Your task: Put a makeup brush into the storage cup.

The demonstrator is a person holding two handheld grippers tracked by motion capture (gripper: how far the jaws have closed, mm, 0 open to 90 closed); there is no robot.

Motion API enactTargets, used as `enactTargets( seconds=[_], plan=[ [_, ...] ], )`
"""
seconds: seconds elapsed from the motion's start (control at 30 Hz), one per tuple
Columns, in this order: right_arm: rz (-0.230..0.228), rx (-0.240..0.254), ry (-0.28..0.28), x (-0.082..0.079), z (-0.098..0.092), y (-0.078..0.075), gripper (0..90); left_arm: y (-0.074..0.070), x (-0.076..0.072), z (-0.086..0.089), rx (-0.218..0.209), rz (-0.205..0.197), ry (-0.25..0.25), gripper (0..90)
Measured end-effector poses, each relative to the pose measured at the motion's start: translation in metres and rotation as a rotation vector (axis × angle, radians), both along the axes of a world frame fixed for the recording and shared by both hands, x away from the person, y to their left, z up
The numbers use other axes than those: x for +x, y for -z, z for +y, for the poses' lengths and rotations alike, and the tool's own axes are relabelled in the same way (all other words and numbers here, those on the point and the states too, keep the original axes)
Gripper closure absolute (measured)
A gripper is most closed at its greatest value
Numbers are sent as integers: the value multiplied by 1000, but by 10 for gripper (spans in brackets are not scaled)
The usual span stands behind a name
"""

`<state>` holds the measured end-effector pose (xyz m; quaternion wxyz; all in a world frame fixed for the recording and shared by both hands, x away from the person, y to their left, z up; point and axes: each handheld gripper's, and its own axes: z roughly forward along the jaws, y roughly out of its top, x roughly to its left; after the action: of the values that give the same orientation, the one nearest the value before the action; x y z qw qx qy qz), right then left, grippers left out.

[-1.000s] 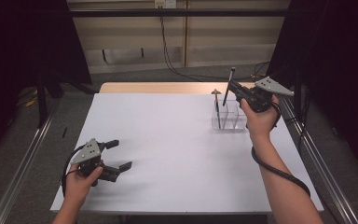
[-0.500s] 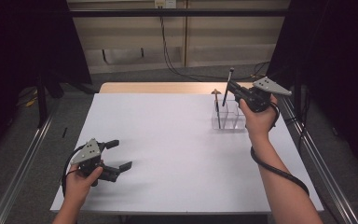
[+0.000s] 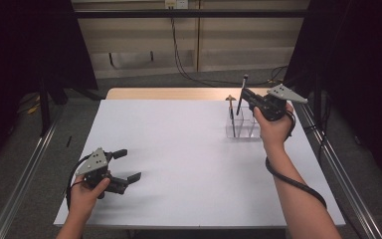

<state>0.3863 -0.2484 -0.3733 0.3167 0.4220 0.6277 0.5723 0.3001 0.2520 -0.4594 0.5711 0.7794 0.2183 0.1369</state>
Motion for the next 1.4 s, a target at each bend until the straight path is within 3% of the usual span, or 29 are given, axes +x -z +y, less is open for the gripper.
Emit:
enactTargets(
  seconds=[1.4],
  plan=[
    [31,5,-23,3,7,16,850,0,0,1,-6,2,-2,28]
  ],
)
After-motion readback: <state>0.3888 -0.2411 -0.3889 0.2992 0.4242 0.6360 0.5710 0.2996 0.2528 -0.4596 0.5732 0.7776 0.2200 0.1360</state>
